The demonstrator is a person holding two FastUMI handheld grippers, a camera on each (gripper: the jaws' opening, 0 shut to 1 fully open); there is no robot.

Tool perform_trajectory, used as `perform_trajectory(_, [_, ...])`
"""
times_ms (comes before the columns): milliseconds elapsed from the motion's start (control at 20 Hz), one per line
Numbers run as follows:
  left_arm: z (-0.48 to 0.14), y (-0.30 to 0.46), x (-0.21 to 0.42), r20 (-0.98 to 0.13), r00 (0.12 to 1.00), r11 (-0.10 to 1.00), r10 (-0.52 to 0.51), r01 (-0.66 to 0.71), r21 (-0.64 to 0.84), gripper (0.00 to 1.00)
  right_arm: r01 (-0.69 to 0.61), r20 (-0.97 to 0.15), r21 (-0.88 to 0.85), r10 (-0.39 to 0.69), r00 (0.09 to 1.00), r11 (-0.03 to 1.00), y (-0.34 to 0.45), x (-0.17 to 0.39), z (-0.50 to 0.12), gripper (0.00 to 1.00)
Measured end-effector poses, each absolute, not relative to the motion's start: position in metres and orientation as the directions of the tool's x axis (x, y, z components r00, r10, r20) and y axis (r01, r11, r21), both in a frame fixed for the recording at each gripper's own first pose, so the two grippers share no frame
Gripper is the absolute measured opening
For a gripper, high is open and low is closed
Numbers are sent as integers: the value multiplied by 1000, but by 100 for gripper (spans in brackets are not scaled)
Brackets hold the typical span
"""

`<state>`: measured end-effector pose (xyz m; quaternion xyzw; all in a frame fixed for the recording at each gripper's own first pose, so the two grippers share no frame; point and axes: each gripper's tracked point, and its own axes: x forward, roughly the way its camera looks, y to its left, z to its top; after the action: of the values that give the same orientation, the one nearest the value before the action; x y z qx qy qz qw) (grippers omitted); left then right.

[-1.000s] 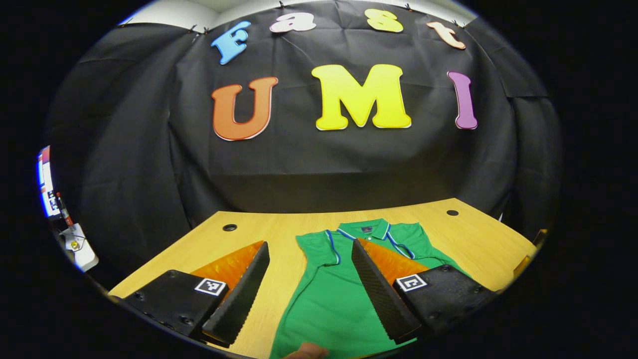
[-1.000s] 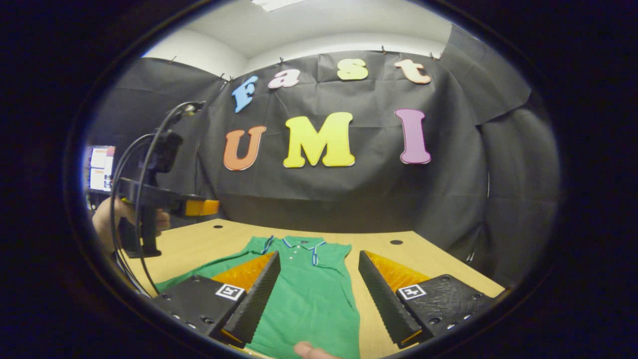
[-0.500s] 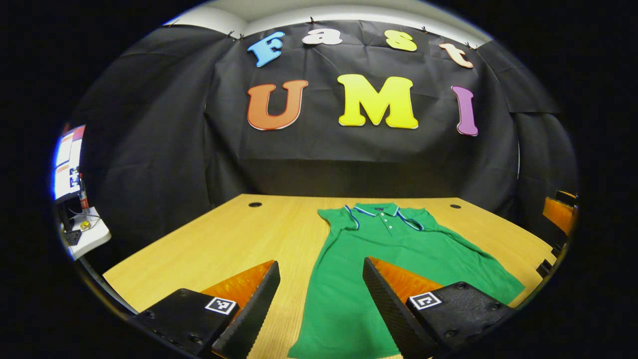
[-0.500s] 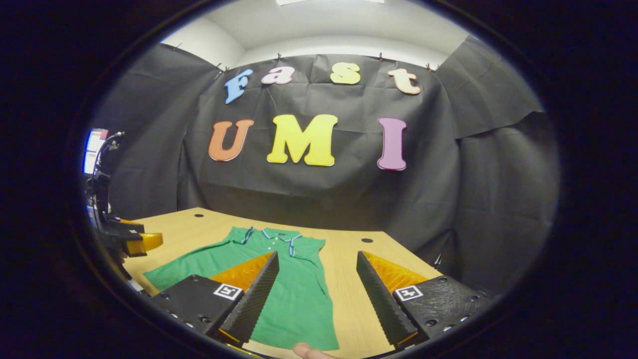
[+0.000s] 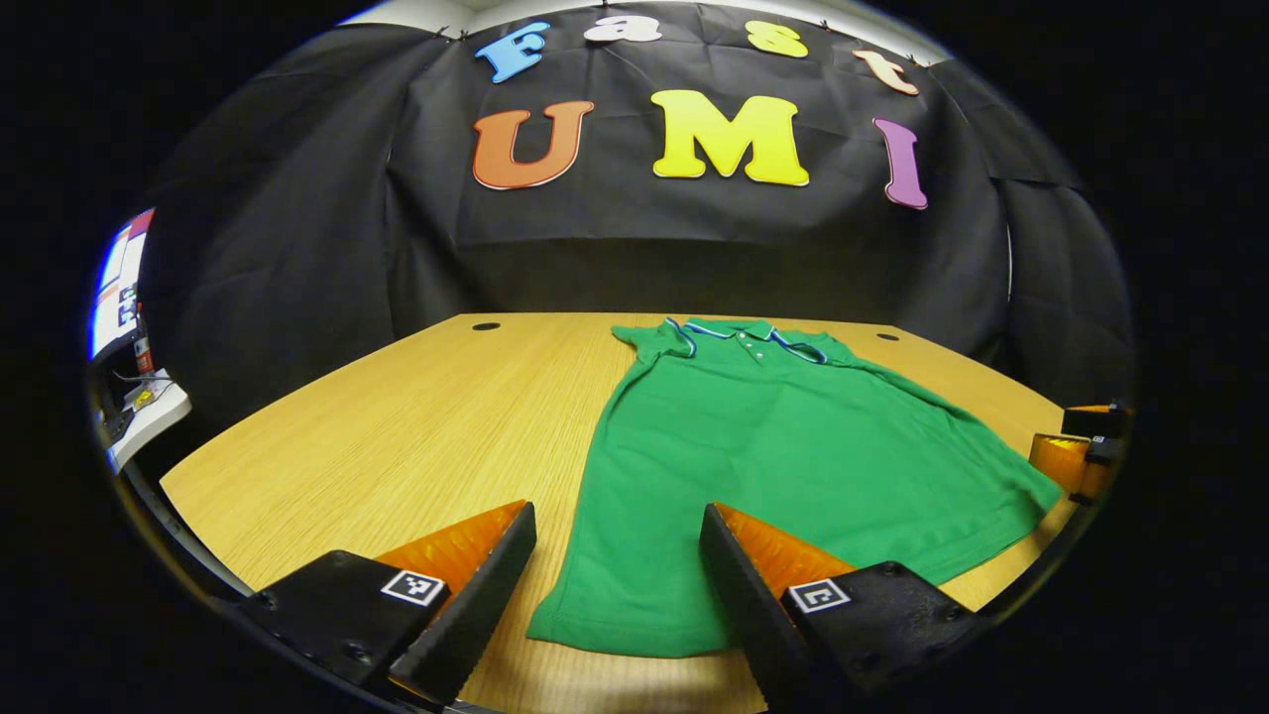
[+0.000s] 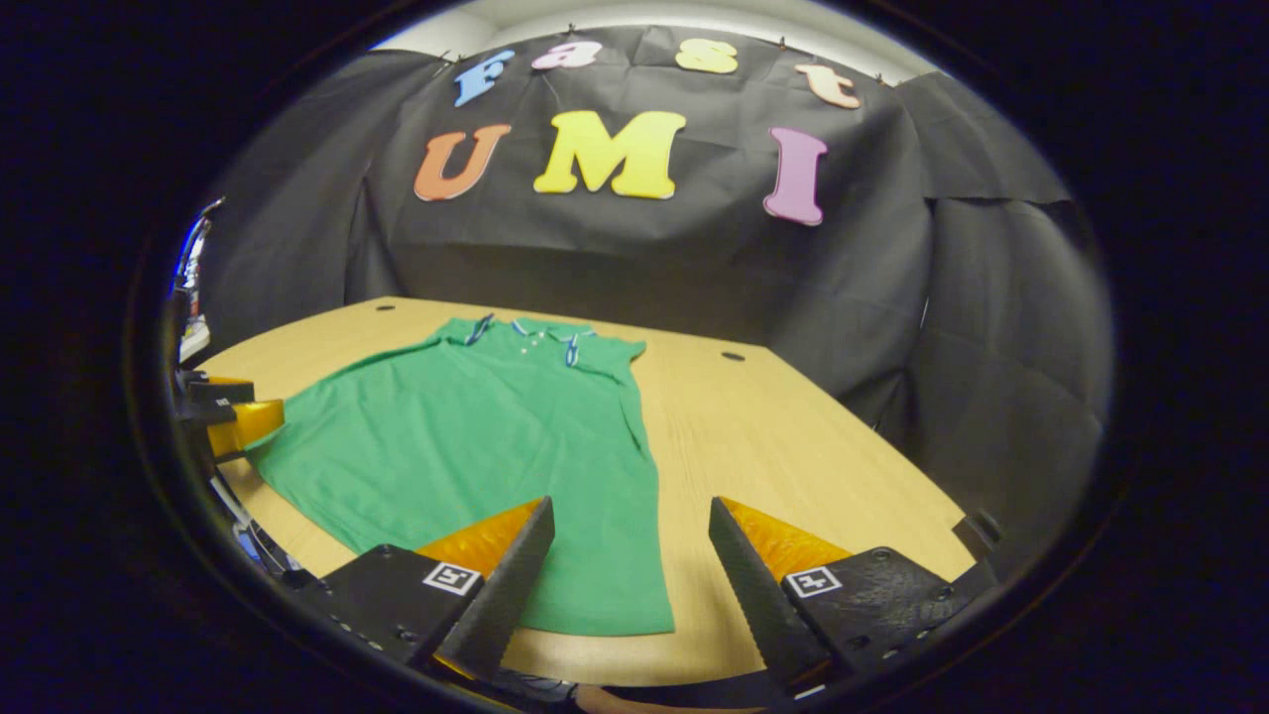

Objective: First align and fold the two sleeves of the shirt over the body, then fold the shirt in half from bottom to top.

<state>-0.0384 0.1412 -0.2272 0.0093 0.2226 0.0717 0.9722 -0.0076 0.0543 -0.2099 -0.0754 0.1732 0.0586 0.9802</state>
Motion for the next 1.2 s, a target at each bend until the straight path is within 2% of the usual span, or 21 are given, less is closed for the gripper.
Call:
perform_trajectory(100, [-232,146,-39,-446,882,988,152,-152,35,100,-158,-404,-71,116,907,985,56,-13,-227,98])
perform_trajectory(450, [-237,152,-38,-437,884,985,168,-172,29,100,-167,-411,35,166,897,985,61,-12,-228,92])
perform_trajectory(500, [-237,152,-37,-437,883,984,172,-177,30,96,-170,-401,39,171,900,985,63,-10,-228,80])
perform_trajectory(550, [-238,150,-38,-438,883,984,172,-178,28,92,-173,-409,50,178,895,984,66,-11,-228,74])
perform_trajectory(650, [-239,144,-34,-440,887,989,143,-144,31,79,-197,-415,67,207,886,978,72,-11,-230,44])
perform_trajectory(700, [-238,143,-34,-439,887,989,142,-143,32,59,-208,-414,69,217,884,976,75,-10,-229,29])
perform_trajectory(750, [-239,145,-32,-437,888,989,146,-147,31,49,-216,-413,74,227,882,974,78,-9,-228,21])
perform_trajectory(800, [-238,144,-29,-435,889,989,144,-147,27,25,-223,-408,66,230,883,973,79,-7,-227,7])
perform_trajectory(900, [-237,140,-28,-443,887,991,130,-132,28,9,-231,-405,41,227,886,972,78,-7,-225,4])
perform_trajectory(1050, [-228,137,-29,-434,894,992,109,-127,-12,6,-224,-399,41,221,890,974,75,-8,-220,1])
perform_trajectory(1200, [-217,135,-29,-415,904,991,107,-128,-23,6,-217,-394,35,212,894,976,70,-10,-217,4])
